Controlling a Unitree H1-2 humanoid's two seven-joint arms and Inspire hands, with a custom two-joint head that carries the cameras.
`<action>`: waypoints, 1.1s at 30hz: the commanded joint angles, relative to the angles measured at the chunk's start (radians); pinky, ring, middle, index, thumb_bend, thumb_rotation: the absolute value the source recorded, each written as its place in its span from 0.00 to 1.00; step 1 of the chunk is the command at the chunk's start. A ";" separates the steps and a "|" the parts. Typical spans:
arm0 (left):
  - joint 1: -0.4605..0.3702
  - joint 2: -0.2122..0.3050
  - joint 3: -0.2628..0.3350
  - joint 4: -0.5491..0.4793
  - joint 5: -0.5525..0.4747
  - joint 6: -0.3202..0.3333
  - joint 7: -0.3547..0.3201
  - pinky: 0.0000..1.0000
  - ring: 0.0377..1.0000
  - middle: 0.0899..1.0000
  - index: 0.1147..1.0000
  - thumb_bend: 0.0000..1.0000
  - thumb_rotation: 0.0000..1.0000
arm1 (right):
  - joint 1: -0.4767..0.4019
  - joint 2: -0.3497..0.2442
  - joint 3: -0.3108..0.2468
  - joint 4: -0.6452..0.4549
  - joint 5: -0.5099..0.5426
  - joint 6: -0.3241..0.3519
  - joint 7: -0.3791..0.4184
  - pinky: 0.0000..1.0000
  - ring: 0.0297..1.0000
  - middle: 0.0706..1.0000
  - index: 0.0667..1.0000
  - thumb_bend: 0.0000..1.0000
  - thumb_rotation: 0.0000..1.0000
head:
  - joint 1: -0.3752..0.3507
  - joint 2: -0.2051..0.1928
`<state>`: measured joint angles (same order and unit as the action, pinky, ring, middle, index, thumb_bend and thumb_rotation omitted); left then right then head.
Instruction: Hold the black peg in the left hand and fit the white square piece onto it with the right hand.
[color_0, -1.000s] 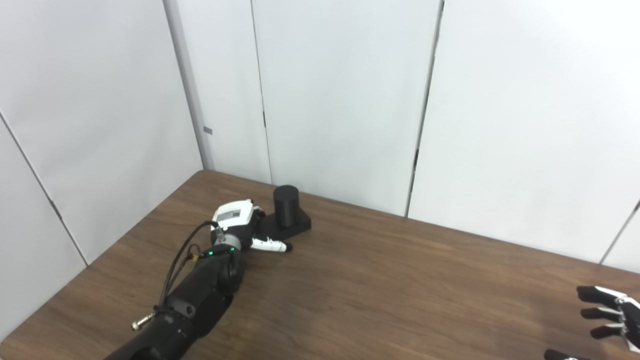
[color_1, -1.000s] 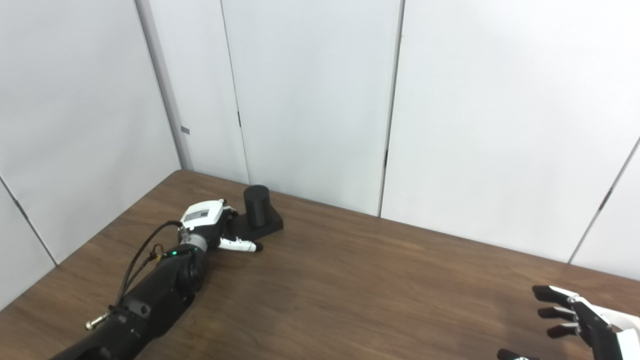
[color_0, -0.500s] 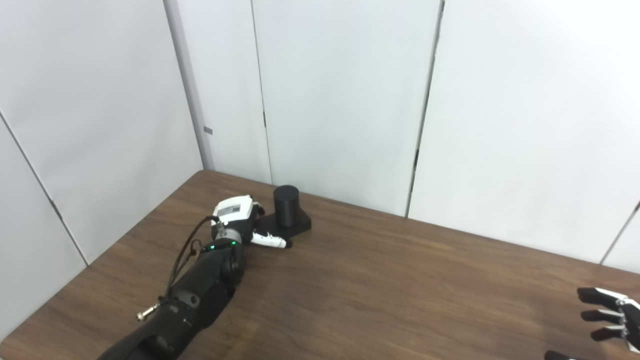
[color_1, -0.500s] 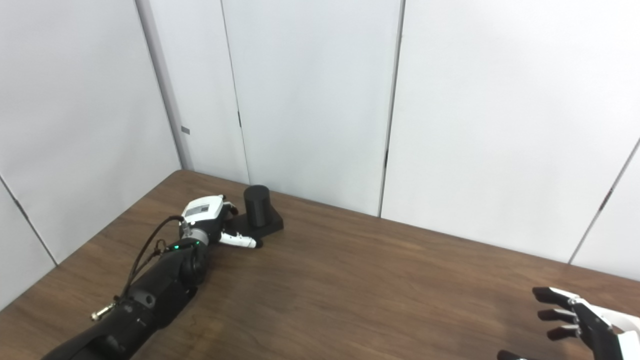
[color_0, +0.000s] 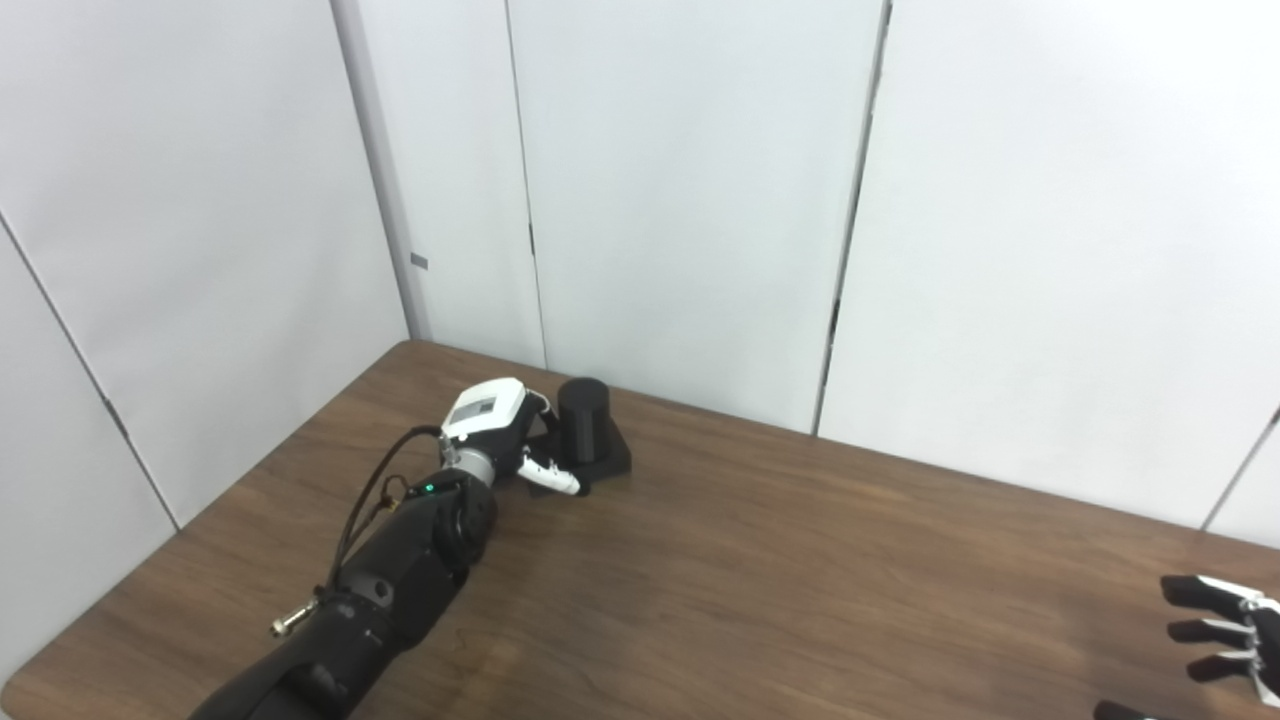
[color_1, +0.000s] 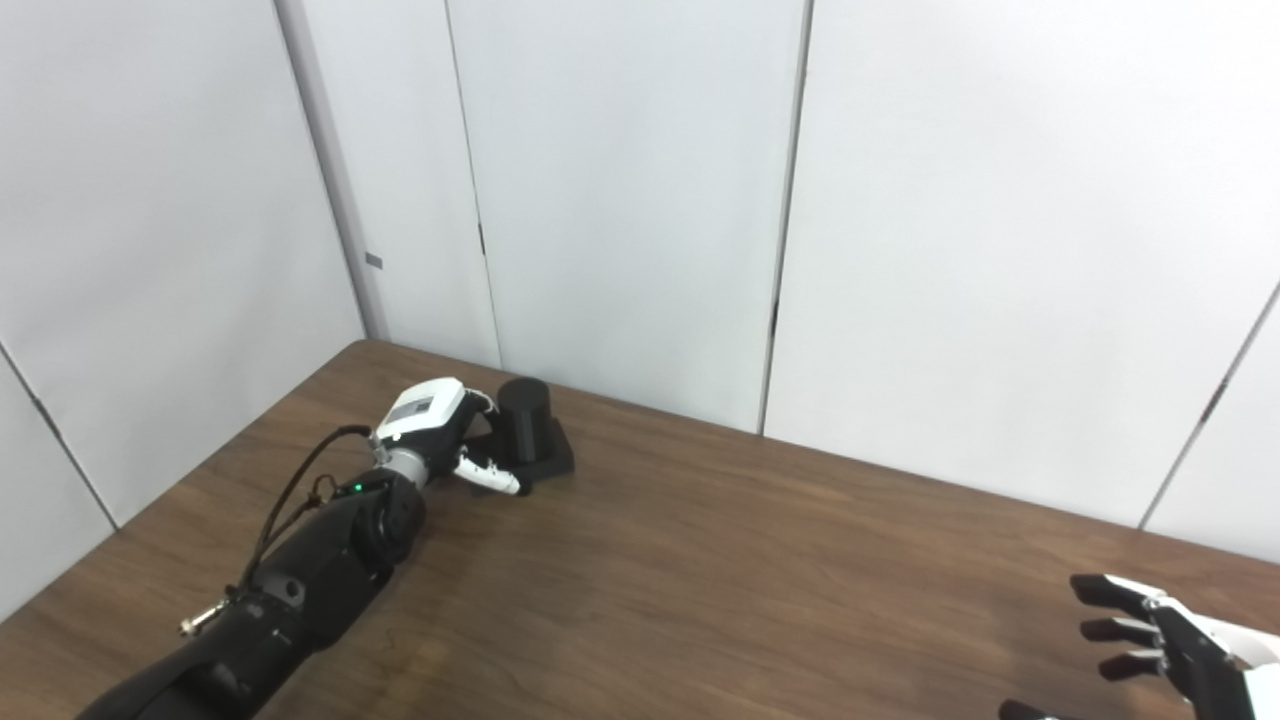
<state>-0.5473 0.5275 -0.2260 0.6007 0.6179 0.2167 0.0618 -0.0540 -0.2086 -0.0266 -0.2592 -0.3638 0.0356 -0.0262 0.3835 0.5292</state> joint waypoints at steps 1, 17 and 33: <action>-0.012 0.002 -0.009 0.015 -0.010 -0.018 -0.020 0.78 0.87 0.81 0.42 0.52 0.06 | -0.025 -0.009 -0.010 -0.035 0.004 -0.009 -0.003 0.49 0.62 0.69 0.66 0.59 0.00 | 0.001 0.001; 0.056 0.022 -0.065 -0.097 -0.034 -0.107 -0.089 0.86 0.86 0.81 0.42 0.52 0.06 | -0.033 -0.012 -0.010 -0.011 0.003 -0.029 -0.012 0.48 0.61 0.69 0.66 0.59 0.00 | -0.027 0.005; 0.152 -0.034 -0.149 -0.339 0.045 -0.283 -0.086 0.81 0.88 0.84 0.42 0.52 0.06 | -0.038 0.002 -0.009 0.002 0.008 -0.006 -0.012 0.54 0.64 0.73 0.67 0.59 0.00 | -0.110 0.035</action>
<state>-0.3942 0.4868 -0.3613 0.2751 0.6262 -0.0518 -0.0177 -0.0602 -0.2071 -0.0283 -0.2338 -0.3626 0.0365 -0.0297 0.2732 0.5629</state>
